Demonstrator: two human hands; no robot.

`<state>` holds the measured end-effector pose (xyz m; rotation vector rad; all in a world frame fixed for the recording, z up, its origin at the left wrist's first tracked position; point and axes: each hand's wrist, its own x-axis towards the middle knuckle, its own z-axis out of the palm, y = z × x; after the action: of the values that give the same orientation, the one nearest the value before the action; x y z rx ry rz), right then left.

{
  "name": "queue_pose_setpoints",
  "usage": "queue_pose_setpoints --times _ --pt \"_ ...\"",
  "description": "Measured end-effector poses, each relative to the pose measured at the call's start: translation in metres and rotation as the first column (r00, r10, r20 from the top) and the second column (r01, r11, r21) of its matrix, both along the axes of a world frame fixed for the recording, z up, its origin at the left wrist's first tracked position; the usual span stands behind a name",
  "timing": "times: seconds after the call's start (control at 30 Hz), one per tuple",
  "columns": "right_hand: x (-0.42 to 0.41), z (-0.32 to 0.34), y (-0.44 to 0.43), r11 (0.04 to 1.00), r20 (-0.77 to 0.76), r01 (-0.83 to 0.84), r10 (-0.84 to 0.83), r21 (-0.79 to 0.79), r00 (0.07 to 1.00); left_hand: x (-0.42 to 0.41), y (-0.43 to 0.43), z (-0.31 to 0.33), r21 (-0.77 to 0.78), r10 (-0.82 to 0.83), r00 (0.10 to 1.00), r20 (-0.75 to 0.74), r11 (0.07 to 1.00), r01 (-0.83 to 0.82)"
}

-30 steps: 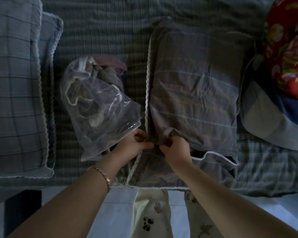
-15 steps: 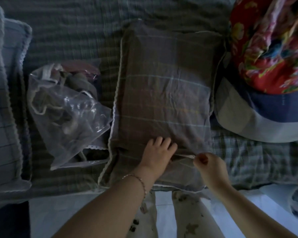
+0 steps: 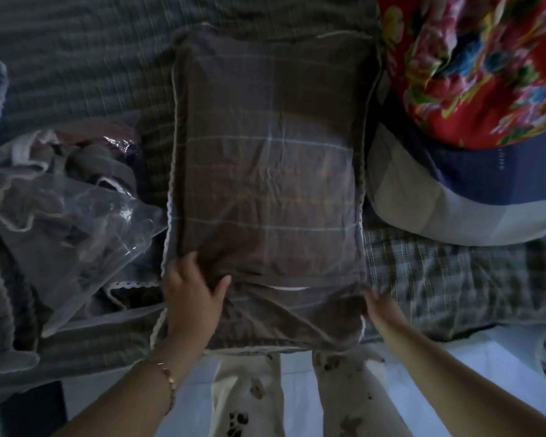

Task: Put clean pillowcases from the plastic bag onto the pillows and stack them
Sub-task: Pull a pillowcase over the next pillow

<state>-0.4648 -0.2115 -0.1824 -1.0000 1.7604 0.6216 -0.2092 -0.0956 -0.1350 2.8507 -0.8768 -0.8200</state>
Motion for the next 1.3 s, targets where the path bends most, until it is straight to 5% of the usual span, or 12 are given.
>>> queue_pose_setpoints --times 0.07,0.13,0.3,0.4,0.57,0.8,1.1,1.3 --pt "0.009 0.011 0.014 0.989 0.147 0.127 -0.137 0.075 0.98 0.007 0.004 -0.003 0.246 0.227 0.966 -0.125 0.95 -0.192" --pt "0.022 0.019 0.022 0.976 0.182 0.165 -0.189 0.14 0.965 0.007 0.001 -0.005 0.393 0.216 0.946 -0.243 0.913 -0.107" --pt "0.069 0.035 0.006 0.962 0.178 0.201 -0.234 0.185 0.956 0.015 -0.028 -0.003 0.393 0.291 0.892 -0.347 0.908 -0.143" --pt "0.085 0.065 0.001 0.989 0.184 0.134 -0.142 0.054 0.973 0.024 -0.039 0.024 0.36 0.235 0.896 -0.377 0.928 -0.091" --pt "0.116 0.169 -0.02 0.952 0.257 0.183 -0.117 -0.247 0.959 0.048 -0.057 0.12 0.087 0.311 0.854 -0.418 0.949 -0.303" --pt "0.163 0.363 -0.031 0.602 0.426 0.299 0.076 -0.741 0.902 0.097 -0.107 0.299 -0.359 0.203 0.873 -0.443 0.853 -0.38" --pt "0.152 0.5 0.09 0.293 0.441 0.342 0.412 -0.893 0.797 0.096 0.017 0.432 -0.661 0.113 0.936 -0.334 0.68 -0.318" --pt "0.161 0.535 0.196 0.291 0.474 0.375 0.587 -0.88 0.657 0.097 0.152 0.473 -0.781 0.196 0.946 -0.258 0.534 -0.324"
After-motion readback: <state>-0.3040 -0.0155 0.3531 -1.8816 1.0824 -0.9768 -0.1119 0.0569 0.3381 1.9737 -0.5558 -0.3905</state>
